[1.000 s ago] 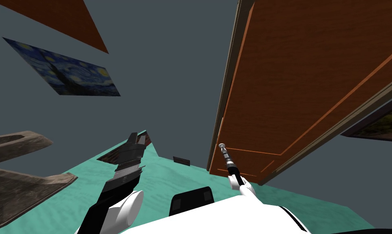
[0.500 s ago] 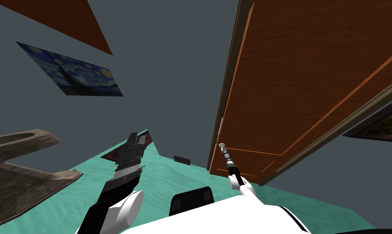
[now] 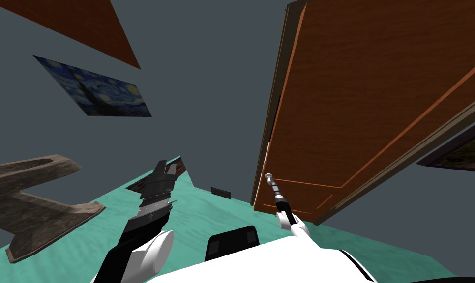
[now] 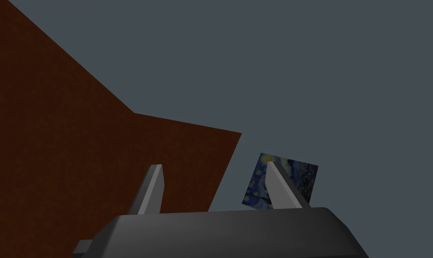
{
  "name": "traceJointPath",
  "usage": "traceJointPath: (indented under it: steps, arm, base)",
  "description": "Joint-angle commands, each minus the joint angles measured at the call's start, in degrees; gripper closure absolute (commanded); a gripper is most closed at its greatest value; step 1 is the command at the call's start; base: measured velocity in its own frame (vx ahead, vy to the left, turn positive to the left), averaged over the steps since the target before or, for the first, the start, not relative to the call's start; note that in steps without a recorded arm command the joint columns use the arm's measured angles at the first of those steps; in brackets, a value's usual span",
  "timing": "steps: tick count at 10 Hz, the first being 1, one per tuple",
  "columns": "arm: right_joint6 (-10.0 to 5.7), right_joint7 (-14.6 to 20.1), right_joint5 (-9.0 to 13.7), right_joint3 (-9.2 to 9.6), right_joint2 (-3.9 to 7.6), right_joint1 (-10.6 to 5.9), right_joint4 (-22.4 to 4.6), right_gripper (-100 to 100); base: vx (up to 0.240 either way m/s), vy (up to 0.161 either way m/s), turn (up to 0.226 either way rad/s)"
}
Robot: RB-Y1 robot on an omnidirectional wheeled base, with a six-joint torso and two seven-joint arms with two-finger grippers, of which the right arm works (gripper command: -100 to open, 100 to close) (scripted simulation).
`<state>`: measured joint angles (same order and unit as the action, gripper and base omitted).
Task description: Pull the door open
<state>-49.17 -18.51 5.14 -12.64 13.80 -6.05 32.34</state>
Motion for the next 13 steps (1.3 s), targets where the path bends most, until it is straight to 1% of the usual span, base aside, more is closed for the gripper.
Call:
traceJointPath:
  steps: [1,2,3,4,5,8,9,10,11,12,13]
  arm:
    - [-0.13,1.73,0.17,0.49,-0.33,-0.27,-0.32,100]
    - [-0.12,4.02,0.74,0.83,-0.26,-0.26,-0.30,100]
    - [-0.12,5.48,1.30,1.17,-0.18,-0.25,-0.28,100]
    - [-0.12,6.46,1.30,1.17,-0.18,-0.25,-0.28,100]
    - [-0.11,8.32,1.87,1.51,-0.11,-0.23,-0.26,100]
    - [-0.11,8.82,1.87,1.51,-0.11,-0.23,-0.26,100]
    - [-0.11,11.21,2.45,1.85,-0.03,-0.22,-0.24,100]
    - [-0.11,12.64,3.03,2.20,0.04,-0.21,-0.22,100]
    - [-0.11,13.60,3.03,2.20,0.04,-0.21,-0.22,100]
    - [-0.10,15.67,3.62,2.55,0.12,-0.20,-0.20,100]
    - [-0.10,15.99,3.62,2.55,0.12,-0.20,-0.20,100]
  base:
    - [-0.022,-0.006,0.011]
    - [-0.023,-0.007,0.026]
    - [-0.033,-0.014,0.051]
    - [-0.024,-0.012,0.017]
    - [-0.029,-0.007,0.017]
    - [-0.010,-0.003,0.009]
    - [-0.013,-0.003,0.024]
    - [-0.032,-0.013,0.055]
    - [-0.026,-0.014,0.017]
    - [-0.024,-0.010,0.025]
    - [-0.020,-0.006,0.018]
